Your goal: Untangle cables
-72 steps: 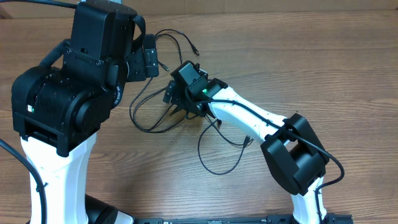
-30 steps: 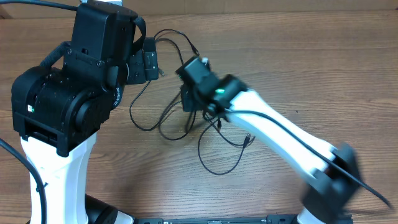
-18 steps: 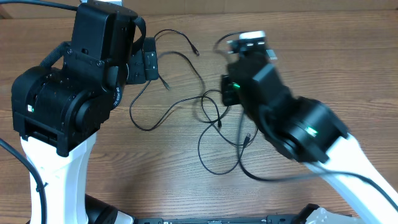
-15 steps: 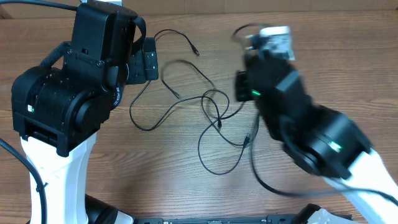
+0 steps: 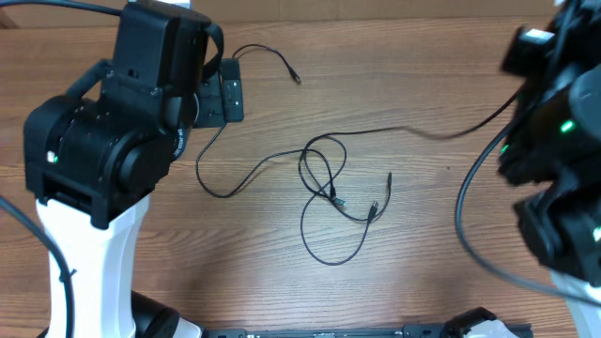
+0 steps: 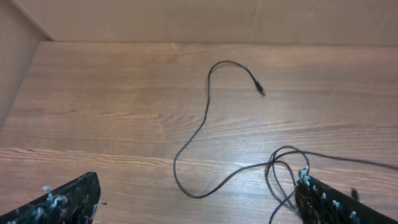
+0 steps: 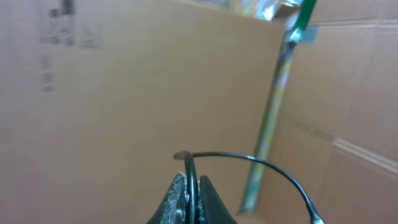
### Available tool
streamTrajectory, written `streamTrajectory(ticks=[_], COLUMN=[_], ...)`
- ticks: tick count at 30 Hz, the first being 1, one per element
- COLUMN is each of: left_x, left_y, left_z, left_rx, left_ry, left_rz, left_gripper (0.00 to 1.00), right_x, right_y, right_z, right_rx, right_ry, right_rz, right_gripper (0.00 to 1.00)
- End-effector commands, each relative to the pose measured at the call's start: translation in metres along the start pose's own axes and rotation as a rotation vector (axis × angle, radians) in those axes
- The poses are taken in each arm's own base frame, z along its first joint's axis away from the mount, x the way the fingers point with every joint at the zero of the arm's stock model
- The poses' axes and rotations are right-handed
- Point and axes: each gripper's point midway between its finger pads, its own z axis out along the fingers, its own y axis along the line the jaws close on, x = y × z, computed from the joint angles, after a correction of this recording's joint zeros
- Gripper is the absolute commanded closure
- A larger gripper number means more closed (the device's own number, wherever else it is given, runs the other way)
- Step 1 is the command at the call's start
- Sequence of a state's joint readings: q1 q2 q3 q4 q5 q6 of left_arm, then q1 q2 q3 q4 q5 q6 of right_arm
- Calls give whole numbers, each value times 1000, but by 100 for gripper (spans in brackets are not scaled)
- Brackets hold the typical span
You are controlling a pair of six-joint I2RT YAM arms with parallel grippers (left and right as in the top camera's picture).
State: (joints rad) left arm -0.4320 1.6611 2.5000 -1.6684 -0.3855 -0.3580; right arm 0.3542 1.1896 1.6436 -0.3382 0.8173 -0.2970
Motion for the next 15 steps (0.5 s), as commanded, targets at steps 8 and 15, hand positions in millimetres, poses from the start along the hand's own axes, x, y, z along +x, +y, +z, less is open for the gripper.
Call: streamTrajectory(ticks=[8, 15], left_x=[11, 17], left_y=[-27, -42], left_z=[32, 51], left_rx=[61, 87], left_ry=[109, 167], left_rz=[49, 64], left_gripper=[0, 0], right_x=[25, 115], right_y=[12, 59], right_z=[86, 146], right_rx=[-222, -346], right_ry=[-64, 105], right_rz=[-160, -179], right_gripper=[96, 96])
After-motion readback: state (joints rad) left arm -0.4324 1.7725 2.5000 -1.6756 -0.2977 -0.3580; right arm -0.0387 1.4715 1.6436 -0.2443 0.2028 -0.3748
